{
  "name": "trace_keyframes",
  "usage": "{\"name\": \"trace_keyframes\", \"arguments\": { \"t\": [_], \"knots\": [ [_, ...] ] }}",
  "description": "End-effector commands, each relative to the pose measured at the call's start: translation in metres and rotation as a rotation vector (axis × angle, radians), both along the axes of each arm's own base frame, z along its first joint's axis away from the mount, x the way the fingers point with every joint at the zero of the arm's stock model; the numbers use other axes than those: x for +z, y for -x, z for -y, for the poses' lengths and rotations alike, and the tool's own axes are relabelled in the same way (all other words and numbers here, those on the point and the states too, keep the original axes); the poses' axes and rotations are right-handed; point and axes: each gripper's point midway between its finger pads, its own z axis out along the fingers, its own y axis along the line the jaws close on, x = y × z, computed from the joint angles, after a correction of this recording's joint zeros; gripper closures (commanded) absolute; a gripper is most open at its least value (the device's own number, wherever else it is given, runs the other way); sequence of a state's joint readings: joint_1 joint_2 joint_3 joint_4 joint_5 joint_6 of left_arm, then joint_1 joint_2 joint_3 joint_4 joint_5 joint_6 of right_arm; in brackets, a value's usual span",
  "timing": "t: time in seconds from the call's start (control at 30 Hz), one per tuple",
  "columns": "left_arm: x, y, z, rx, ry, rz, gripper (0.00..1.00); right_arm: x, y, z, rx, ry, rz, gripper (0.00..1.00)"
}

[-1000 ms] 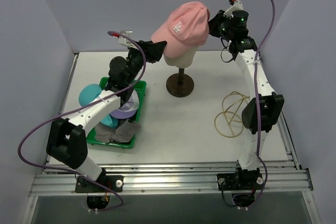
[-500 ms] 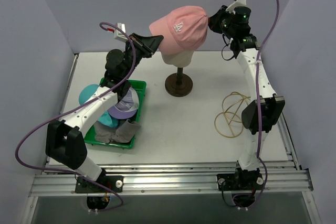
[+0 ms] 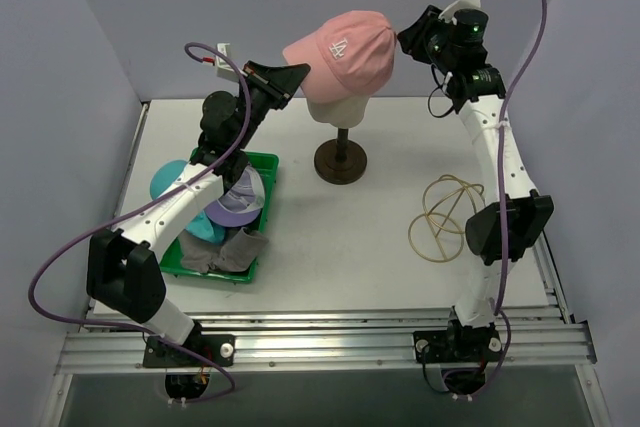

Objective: Stack the hats

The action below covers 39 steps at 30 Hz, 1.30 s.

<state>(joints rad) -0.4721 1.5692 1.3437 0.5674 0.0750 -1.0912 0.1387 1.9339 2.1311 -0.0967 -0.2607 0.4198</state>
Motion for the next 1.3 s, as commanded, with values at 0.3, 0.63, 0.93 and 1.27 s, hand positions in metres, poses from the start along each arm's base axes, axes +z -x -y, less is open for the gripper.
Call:
{"name": "trace_keyframes", "arguments": {
  "t": [0.3, 0.63, 0.93, 1.27],
  "knots": [
    [0.012, -0.010, -0.019, 0.087, 0.070, -0.009, 0.97, 0.092, 0.080, -0.025, 0.225, 0.004, 0.273, 0.65],
    [0.005, -0.013, -0.019, 0.080, 0.130, -0.040, 0.98, 0.063, 0.068, -0.040, 0.286, 0.034, 0.216, 0.65],
    [-0.008, -0.015, -0.020, 0.097, 0.141, -0.087, 0.98, 0.049, 0.064, -0.046, 0.311, 0.056, 0.192, 0.65],
    [-0.015, -0.015, -0.023, 0.116, 0.163, -0.119, 0.98, 0.048, 0.061, -0.051, 0.326, 0.031, 0.195, 0.83]
  ]
}}
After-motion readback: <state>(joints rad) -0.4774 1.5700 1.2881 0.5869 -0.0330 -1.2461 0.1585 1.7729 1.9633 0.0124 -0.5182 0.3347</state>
